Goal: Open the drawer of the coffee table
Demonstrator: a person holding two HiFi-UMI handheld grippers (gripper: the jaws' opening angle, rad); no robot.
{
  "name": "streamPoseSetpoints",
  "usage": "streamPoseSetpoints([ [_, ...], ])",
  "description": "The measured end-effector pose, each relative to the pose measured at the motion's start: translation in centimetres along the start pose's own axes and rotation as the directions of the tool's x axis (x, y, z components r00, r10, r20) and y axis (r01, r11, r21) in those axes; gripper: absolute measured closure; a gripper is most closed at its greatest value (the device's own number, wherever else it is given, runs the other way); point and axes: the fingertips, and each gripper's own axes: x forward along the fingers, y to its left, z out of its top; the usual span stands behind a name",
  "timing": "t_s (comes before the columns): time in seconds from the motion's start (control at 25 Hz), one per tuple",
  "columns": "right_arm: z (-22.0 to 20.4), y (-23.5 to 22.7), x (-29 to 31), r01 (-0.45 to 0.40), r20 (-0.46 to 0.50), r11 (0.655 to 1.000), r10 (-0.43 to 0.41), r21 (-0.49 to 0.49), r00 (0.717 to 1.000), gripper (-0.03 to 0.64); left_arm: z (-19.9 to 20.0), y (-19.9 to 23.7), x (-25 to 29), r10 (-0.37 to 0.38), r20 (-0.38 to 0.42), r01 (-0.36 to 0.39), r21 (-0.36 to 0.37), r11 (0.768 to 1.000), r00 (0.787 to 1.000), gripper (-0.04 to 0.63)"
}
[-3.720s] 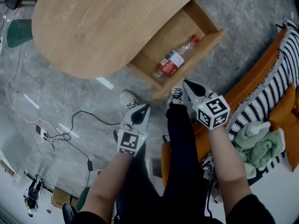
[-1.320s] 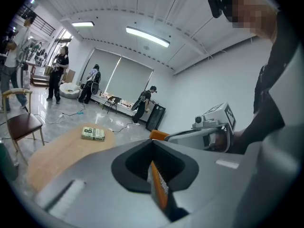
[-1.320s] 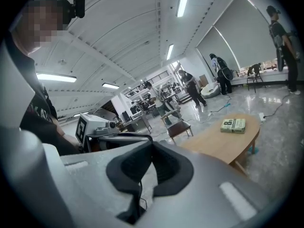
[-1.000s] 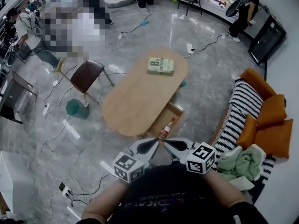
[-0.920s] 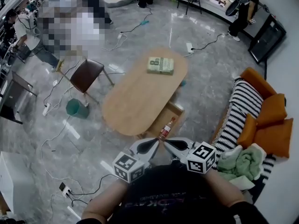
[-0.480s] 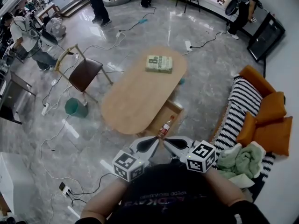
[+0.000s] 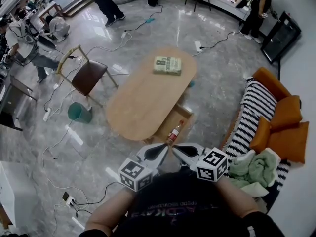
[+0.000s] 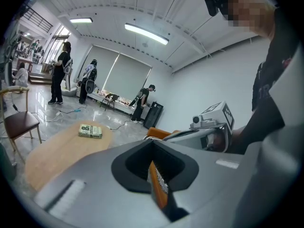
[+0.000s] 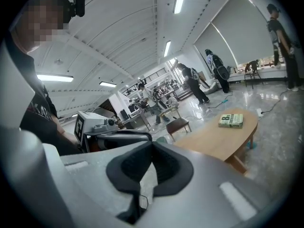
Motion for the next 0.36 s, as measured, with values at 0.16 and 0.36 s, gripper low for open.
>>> streamPoseSetpoints([
  [0.16, 0.12, -0.10, -0.01, 0.004, -0.002, 1.000, -0.004, 0.002, 1.000, 0.615, 0.12, 0.12, 0.06, 0.000, 0.002, 0.000, -0.004, 1.000, 1.000, 0.594],
  [0.36, 0.18, -0.12, 0.19, 0.008, 0.000, 1.000, -0.008, 0.002, 1.000, 0.615, 0.09, 0.34, 0.01, -0.003, 0.005, 0.003, -0.014, 1.000, 1.000, 0.594],
])
